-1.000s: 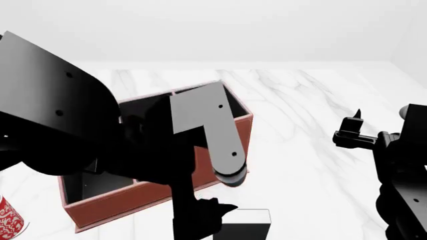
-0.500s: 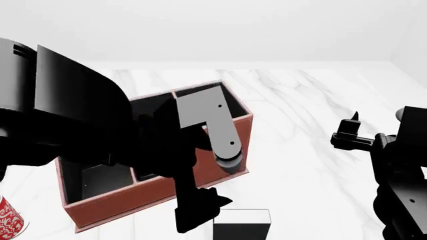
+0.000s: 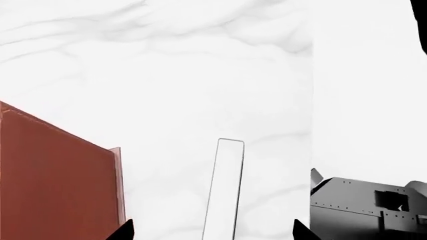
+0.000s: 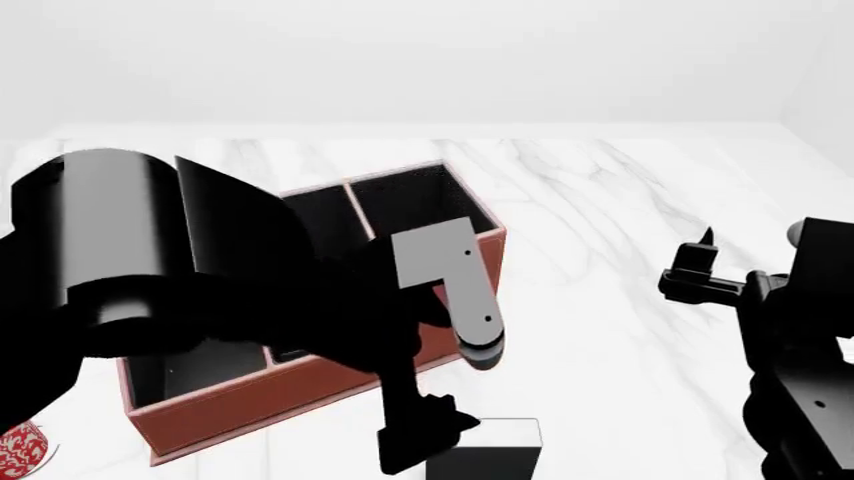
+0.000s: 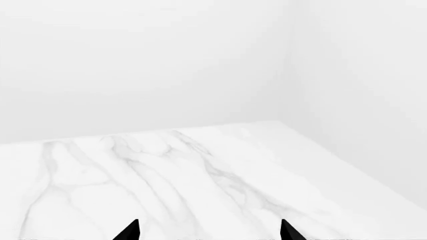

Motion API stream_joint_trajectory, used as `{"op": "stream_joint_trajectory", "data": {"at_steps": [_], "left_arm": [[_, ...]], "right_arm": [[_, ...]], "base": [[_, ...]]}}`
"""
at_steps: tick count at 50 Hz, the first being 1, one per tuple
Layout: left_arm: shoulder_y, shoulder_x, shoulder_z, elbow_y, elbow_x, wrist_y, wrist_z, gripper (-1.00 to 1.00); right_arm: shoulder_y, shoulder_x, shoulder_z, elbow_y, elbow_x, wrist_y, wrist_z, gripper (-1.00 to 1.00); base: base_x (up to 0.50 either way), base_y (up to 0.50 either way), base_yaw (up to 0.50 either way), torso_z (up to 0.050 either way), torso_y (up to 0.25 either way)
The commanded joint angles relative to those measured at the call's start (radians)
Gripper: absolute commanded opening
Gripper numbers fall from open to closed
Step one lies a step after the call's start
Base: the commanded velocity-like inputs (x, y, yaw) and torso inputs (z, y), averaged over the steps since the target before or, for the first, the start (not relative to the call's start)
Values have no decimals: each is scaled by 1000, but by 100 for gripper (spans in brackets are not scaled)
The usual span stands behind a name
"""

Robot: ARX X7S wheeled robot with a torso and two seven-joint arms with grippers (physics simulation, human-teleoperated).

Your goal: Pick up the book and place it in the back compartment of the caddy.

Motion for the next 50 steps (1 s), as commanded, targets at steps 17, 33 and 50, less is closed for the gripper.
{"op": "stream_joint_trajectory", "data": {"at_steps": [17, 33, 50], "left_arm": [[75, 51, 120, -70, 145, 125, 117, 100], [104, 76, 177, -156, 215, 184, 177, 100], [165, 137, 250, -305, 312, 300, 270, 100]], "right_arm": [[-23, -3, 3, 4, 6, -20, 1, 100], [-33, -5, 3, 13, 9, -35, 1, 100], [-42, -8, 3, 38, 11, -62, -6, 100]], "base": [[0, 0, 0, 0, 0], [0, 0, 0, 0, 0], [0, 0, 0, 0, 0]]}}
